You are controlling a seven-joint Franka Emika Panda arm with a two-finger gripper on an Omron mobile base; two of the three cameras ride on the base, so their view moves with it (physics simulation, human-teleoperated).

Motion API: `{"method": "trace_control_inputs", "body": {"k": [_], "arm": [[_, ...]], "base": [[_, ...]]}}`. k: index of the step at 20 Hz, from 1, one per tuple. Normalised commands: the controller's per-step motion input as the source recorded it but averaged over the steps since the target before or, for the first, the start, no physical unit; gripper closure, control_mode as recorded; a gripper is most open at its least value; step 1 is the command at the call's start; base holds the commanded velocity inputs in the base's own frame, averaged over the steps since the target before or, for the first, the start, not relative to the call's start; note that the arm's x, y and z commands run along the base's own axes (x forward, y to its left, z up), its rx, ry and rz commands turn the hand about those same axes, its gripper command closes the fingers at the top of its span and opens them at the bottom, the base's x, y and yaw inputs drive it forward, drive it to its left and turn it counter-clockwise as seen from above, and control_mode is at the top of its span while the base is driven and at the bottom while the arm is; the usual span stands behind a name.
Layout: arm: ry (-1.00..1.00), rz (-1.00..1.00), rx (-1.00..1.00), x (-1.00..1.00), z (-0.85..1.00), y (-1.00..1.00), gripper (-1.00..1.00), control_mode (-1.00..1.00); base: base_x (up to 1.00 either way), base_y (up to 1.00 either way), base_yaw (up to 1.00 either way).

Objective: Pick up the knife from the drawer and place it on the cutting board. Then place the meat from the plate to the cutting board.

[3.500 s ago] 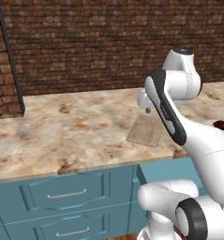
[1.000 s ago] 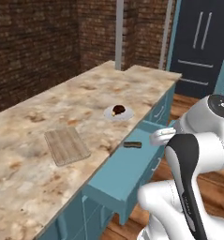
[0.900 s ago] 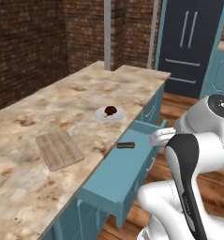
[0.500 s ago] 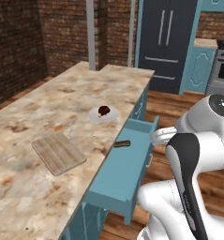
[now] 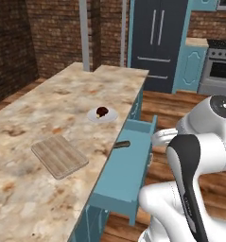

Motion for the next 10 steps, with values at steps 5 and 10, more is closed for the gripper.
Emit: {"method": "trace_control_inputs", "body": {"k": [5, 10], "arm": [[0.00, 0.00, 0.00, 0.00, 0.00, 0.00, -1.00, 1.00], [0.00, 0.00, 0.00, 0.00, 0.00, 0.00, -1.00, 1.00]], "base": [[-0.02, 0.82, -0.16], [0.00, 0.64, -0.13]]}}
